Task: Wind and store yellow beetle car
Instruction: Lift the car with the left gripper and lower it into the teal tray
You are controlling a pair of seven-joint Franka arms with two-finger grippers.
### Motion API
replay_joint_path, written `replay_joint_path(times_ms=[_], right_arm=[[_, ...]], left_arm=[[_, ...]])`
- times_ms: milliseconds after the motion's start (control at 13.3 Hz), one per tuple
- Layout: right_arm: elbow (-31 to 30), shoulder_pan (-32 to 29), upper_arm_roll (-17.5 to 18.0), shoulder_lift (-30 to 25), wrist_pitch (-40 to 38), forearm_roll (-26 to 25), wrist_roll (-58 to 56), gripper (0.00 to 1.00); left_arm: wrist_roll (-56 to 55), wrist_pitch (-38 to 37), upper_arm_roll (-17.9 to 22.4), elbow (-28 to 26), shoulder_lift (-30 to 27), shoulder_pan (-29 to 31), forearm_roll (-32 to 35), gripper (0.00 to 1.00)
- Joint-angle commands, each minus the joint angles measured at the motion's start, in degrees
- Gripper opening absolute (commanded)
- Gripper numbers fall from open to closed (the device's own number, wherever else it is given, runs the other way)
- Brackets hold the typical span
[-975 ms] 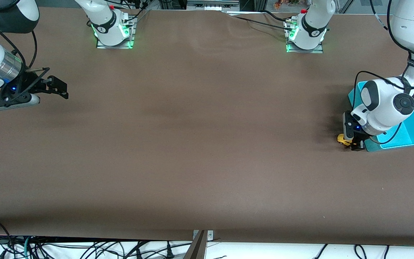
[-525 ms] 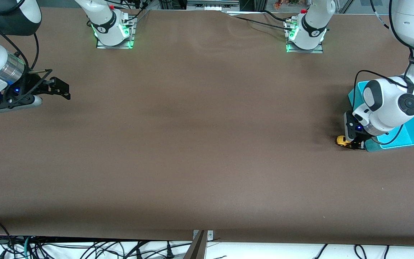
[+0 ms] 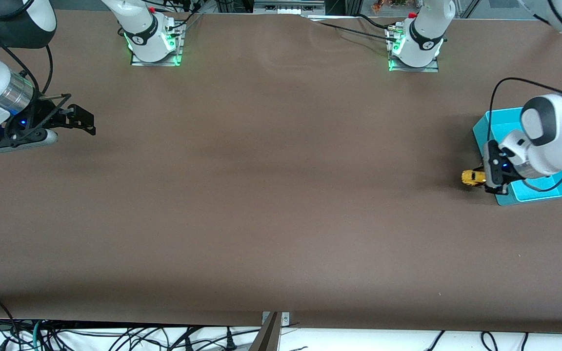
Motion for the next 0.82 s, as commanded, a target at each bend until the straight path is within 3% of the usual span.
replay_joint_path(times_ms=[0, 300, 450, 750], right_arm=[[0.75, 0.04, -0.02, 0.24, -0.16, 0.59, -0.48, 1.00], [0.66, 0.12, -0.02, 0.24, -0.16, 0.59, -0.48, 1.00], [0.66, 0.12, -0.02, 0.24, -0.16, 0.59, -0.48, 1.00], [0.66, 0.04, -0.02, 0.15, -0.43, 0.77, -0.48, 1.00]], left_arm=[[4.76, -7.06, 0.02, 0.72, -3.51, 5.65, -0.62, 0.12], [8.38, -7.43, 0.46, -0.06, -2.99, 13.40, 1.30, 0.12], [8.38, -6.12, 3.34, -1.64, -2.90, 13.68, 2.01, 0.12], [8.12, 4.49, 6.26, -7.17, -0.01, 13.68, 4.04, 0.12]])
